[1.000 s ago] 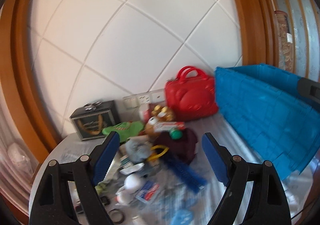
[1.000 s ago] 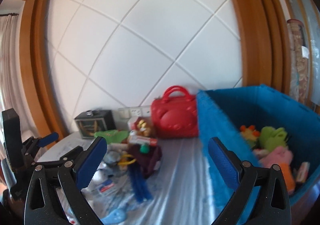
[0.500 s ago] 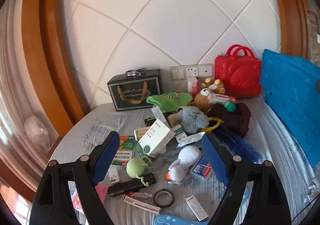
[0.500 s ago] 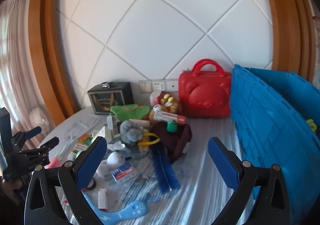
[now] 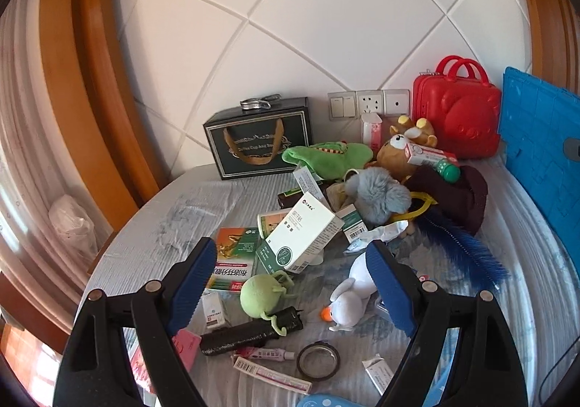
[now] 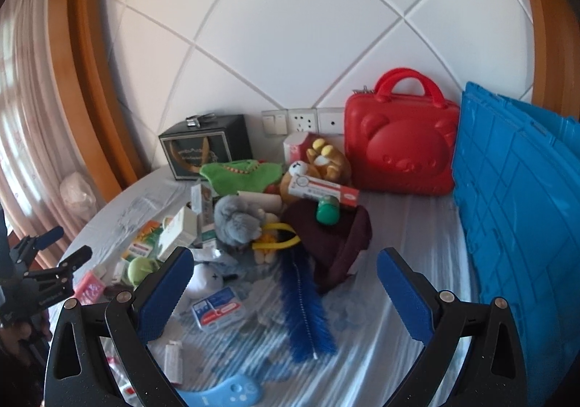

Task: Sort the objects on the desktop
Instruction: 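Move both tools back over the pile of items, then grasp the white sweat patch box with left tool while right tool grasps the maroon sock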

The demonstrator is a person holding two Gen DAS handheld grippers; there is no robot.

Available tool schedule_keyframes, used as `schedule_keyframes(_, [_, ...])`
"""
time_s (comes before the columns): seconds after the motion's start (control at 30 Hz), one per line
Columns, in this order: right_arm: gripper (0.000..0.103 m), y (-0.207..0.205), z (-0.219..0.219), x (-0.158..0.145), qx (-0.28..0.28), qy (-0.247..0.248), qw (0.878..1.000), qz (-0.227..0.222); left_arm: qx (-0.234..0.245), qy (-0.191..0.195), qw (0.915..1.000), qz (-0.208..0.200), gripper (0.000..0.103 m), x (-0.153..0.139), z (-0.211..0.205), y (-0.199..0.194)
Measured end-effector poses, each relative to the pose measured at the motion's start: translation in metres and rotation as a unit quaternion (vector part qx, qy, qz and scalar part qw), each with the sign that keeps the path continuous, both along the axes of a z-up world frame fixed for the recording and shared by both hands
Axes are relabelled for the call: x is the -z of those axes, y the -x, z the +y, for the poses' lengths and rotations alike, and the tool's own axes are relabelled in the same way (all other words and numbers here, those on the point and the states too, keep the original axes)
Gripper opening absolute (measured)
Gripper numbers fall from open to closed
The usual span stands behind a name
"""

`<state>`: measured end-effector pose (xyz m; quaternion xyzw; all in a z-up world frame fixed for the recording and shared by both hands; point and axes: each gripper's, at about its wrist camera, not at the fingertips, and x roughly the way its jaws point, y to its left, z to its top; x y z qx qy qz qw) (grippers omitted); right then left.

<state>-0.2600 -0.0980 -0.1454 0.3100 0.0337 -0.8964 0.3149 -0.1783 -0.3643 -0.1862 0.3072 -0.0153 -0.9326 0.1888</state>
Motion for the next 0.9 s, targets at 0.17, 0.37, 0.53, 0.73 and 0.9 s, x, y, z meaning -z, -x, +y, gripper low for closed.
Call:
schedule_keyframes(0.17, [0.102,0.034,-0.004,0.019,0.01,0.004,1.0,-0.026,0.095,-0.021,0.9949,-0.025,0.084,0.028,-0.025,0.037])
schedule_keyframes(0.37, [0.102,0.072,-0.024,0.052,0.024,-0.02,0.998,-0.055,0.13,-0.015,0.9874,-0.089,0.084,0.072,-0.065,0.088])
schedule_keyframes(0.53, [0.102,0.096,-0.034,0.076,0.036,-0.029,0.995,-0.087,0.237,-0.096,0.9586,-0.125,0.084,0.108,-0.099,0.128])
schedule_keyframes(0.73, [0.102,0.115,-0.045,0.096,0.042,-0.051,0.993,-0.095,0.306,-0.106,0.9346,-0.147,0.084,0.122,-0.12,0.16])
schedule_keyframes(0.9, [0.102,0.132,-0.051,0.111,0.049,-0.058,0.991,-0.114,0.344,-0.12,0.9175,-0.161,0.084,0.13,-0.128,0.175])
